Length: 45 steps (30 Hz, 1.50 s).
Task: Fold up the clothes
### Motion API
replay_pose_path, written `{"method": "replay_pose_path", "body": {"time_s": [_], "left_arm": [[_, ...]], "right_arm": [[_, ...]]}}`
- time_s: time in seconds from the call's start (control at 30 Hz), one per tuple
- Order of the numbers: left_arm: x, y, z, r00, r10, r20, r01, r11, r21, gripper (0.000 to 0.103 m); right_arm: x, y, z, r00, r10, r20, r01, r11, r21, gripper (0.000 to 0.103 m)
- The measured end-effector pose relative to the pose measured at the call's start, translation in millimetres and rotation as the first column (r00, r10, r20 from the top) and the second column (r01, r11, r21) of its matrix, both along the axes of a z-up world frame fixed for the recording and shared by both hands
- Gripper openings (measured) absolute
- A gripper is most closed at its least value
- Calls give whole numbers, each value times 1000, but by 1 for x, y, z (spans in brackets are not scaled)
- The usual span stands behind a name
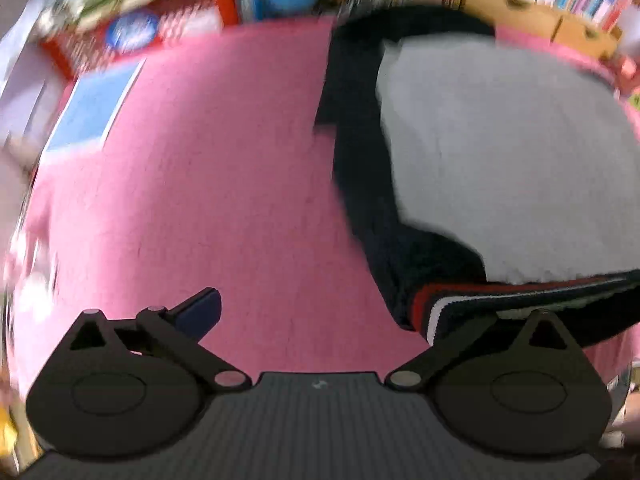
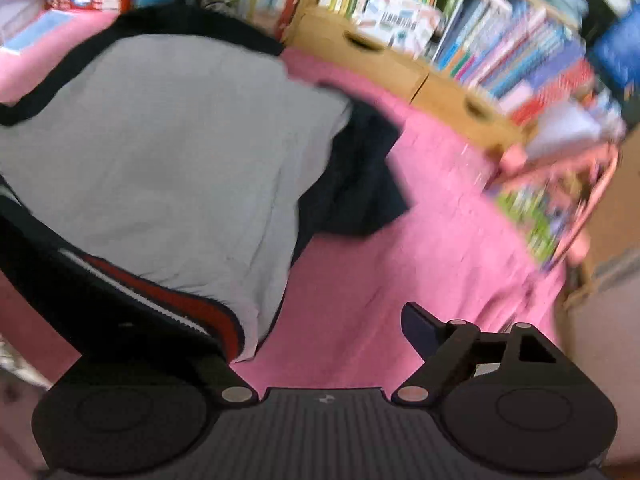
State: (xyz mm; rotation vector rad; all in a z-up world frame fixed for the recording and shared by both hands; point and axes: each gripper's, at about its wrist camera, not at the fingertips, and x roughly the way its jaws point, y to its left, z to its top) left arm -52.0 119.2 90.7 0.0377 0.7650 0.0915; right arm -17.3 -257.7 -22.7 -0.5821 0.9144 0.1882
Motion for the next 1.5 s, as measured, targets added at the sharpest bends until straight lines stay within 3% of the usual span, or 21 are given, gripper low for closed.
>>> {"method": "replay_pose_path", "body": {"time_s": [0.03, 0.1, 0.17, 0.23, 0.27, 0.33, 0.37, 0.43, 0.5, 0.53, 0.6, 0.67, 0.8, 0.9, 1.1, 1.3, 1.43, 1.5], "left_arm": [[5, 0, 15, 999, 0, 49, 0, 1000, -2, 98], [15, 1, 45, 989, 1, 145, 0, 1000, -5, 97], [25, 1, 74, 971, 2, 241, 0, 1000, -8, 97], [35, 1, 104, 943, 4, 334, 0, 1000, -11, 103], [40, 1, 119, 925, 5, 379, 0, 1000, -13, 103], [47, 1, 140, 896, 1, 444, 3, 1000, -8, 103], [44, 0, 122, 916, -16, 401, 9, 1000, 17, 103], [38, -4, 82, 953, -44, 299, 26, 998, 66, 103], [34, -11, 13, 993, -45, 108, 36, 996, 87, 103], [31, -14, -20, 999, -40, 12, 39, 995, 93, 103], [19, -20, -82, 987, -22, -162, 41, 993, 110, 103], [3, -27, -130, 956, -8, -293, 47, 991, 128, 103], [-25, -22, -174, 909, 18, -416, 31, 993, 111, 103], [-31, -14, -179, 895, 20, -445, 8, 998, 61, 103], [-46, -22, -176, 880, -30, -474, 85, 992, 95, 103], [-57, -20, -196, 840, -58, -539, 110, 992, 63, 103], [-46, -23, -202, 824, -49, -565, 105, 992, 66, 103], [-44, -27, -201, 822, -61, -567, 129, 988, 81, 103]], "right_arm": [[22, 5, 15, 998, 17, 55, -15, 999, -32, 83], [67, 18, 83, 959, 31, 282, -14, 998, -63, 82], [83, 24, 169, 851, -34, 525, 22, 999, 28, 82], [71, 19, 235, 725, -102, 681, -8, 988, 156, 85], [65, 17, 263, 656, -137, 742, -32, 977, 209, 93], [48, 10, 269, 594, -123, 795, -80, 974, 210, 97], [45, 6, 258, 621, -112, 776, -89, 973, 212, 97], [43, 0, 216, 744, -99, 661, -83, 967, 239, 97], [41, -1, 153, 866, -78, 493, -42, 973, 228, 95], [37, 1, 123, 907, -70, 414, -21, 977, 212, 93], [24, 9, 58, 970, -55, 238, 18, 987, 158, 90], [2, 23, 15, 993, -37, 116, 25, 994, 105, 88], [-32, 35, -37, 999, -11, -38, 13, 999, 48, 89], [-47, 26, -53, 994, -43, -102, 50, 996, 67, 91], [-63, 17, -58, 982, -39, -187, 53, 996, 71, 93], [-67, 6, -65, 912, -1, -410, 53, 992, 117, 96], [-57, 20, -66, 903, 7, -430, 24, 997, 67, 96], [-54, 26, -61, 918, 32, -395, -11, 998, 56, 96]]}}
